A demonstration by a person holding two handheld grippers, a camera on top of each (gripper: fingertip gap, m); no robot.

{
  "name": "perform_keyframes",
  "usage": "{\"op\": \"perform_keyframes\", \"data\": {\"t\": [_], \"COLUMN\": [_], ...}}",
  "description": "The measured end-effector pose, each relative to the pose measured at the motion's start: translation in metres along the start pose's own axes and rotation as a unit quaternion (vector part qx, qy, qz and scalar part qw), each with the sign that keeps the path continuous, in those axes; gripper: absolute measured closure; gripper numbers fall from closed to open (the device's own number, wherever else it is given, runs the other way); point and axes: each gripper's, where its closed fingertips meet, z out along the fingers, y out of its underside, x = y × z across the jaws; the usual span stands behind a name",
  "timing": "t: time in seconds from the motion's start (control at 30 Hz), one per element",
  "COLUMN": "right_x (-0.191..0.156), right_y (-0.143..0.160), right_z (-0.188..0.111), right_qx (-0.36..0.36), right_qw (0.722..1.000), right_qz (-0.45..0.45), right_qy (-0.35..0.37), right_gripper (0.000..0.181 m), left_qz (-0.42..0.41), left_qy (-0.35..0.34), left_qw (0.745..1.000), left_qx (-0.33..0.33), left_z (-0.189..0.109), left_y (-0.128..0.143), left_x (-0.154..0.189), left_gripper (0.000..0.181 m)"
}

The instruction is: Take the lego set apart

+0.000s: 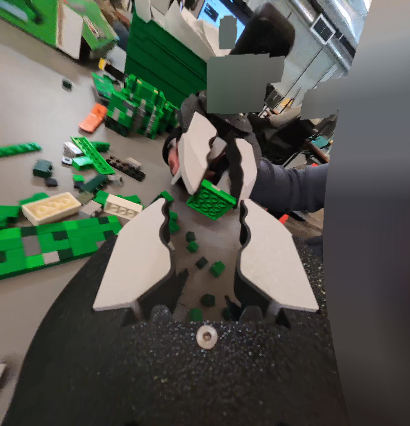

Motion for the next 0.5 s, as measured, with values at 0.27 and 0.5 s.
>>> {"op": "perform_keyframes", "data": {"t": [0.27,0.5], "right_x": [0.015,-0.002], "right_y": [-0.012,-0.014], "right_z": [-0.01,-0.003], "right_qx": [0.033,0.014], "right_qw": [0.997,0.99], "right_qz": [-0.028,-0.129], "right_qy": [0.061,0.055], "right_gripper": [0.148,0.148], "left_qz": [0.228,0.024], "left_qy": [-0.063,0.066], "left_qw": [0.972,0.995], "left_qx": [0.0,0.069], "left_z": [0.005,-0.003], "left_y": [0.001,-0.015], "left_x": [0.008,0.021], "left_gripper": [0.121,0.126]}}
